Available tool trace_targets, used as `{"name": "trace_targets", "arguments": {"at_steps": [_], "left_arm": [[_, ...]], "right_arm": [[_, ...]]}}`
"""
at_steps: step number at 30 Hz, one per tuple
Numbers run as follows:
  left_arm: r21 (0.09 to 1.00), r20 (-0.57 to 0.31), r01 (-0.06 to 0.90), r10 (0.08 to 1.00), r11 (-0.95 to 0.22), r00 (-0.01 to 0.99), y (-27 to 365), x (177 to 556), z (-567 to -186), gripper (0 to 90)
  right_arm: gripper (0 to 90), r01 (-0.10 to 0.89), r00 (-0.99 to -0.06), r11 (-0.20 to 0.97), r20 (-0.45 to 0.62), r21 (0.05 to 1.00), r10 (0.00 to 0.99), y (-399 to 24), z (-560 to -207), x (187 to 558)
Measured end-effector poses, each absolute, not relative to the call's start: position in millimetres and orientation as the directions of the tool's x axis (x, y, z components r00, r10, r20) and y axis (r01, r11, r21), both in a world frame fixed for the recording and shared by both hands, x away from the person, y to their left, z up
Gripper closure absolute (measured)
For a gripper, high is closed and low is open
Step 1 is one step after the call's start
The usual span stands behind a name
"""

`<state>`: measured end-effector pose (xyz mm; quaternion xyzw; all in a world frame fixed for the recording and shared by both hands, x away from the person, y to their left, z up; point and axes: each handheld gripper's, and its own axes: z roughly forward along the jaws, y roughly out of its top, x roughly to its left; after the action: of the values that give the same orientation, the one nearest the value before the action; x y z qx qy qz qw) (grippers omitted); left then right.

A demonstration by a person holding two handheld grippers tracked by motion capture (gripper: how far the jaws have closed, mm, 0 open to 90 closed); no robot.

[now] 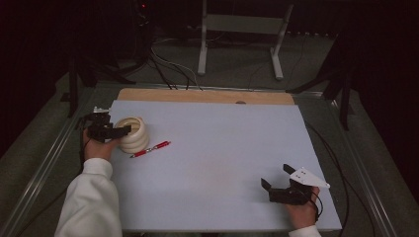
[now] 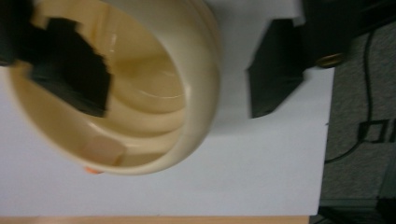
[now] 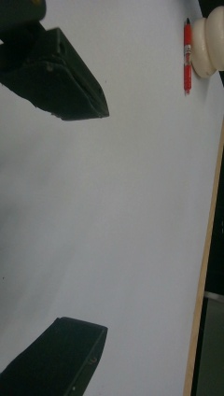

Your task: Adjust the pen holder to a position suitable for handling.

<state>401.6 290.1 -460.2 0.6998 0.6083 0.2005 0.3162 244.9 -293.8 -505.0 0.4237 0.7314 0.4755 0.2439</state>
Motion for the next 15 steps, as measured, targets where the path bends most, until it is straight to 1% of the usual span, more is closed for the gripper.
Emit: {"name": "trace_targets", "arguments": {"at_steps": [1,2,3,6,11,15], "left_arm": [[0.676,-0.102,0.734,0.979,-0.063,0.179,290.3,403.7,-462.9,33.4],[0.667,-0.096,0.742,0.979,-0.071,0.18,290.6,404.8,-464.2,40.7],[0.662,-0.1,0.746,0.979,-0.069,0.179,290.6,406.0,-465.7,44.7],[0.668,-0.128,0.742,0.975,-0.048,0.179,291.6,407.7,-466.7,51.9],[0.675,-0.122,0.737,0.98,-0.034,0.157,293.5,408.1,-463.8,64.8],[0.681,-0.126,0.732,0.981,-0.02,0.145,293.9,408.1,-462.7,71.6]], "right_arm": [[0.1,0.387,-0.523,0.189,0.046,0.902,0.851,-293.7,-505.0,245.0],[0.1,0.388,-0.523,0.189,0.046,0.902,0.851,-293.5,-505.0,245.0],[0.1,0.39,-0.523,0.189,0.048,0.901,0.851,-293.3,-505.0,244.8],[0.1,0.389,-0.523,0.191,0.046,0.901,0.851,-293.5,-505.0,245.0],[0.1,0.389,-0.523,0.191,0.045,0.901,0.851,-293.7,-505.2,245.2],[0.1,0.392,-0.524,0.192,0.047,0.9,0.851,-293.2,-505.3,245.3]]}}
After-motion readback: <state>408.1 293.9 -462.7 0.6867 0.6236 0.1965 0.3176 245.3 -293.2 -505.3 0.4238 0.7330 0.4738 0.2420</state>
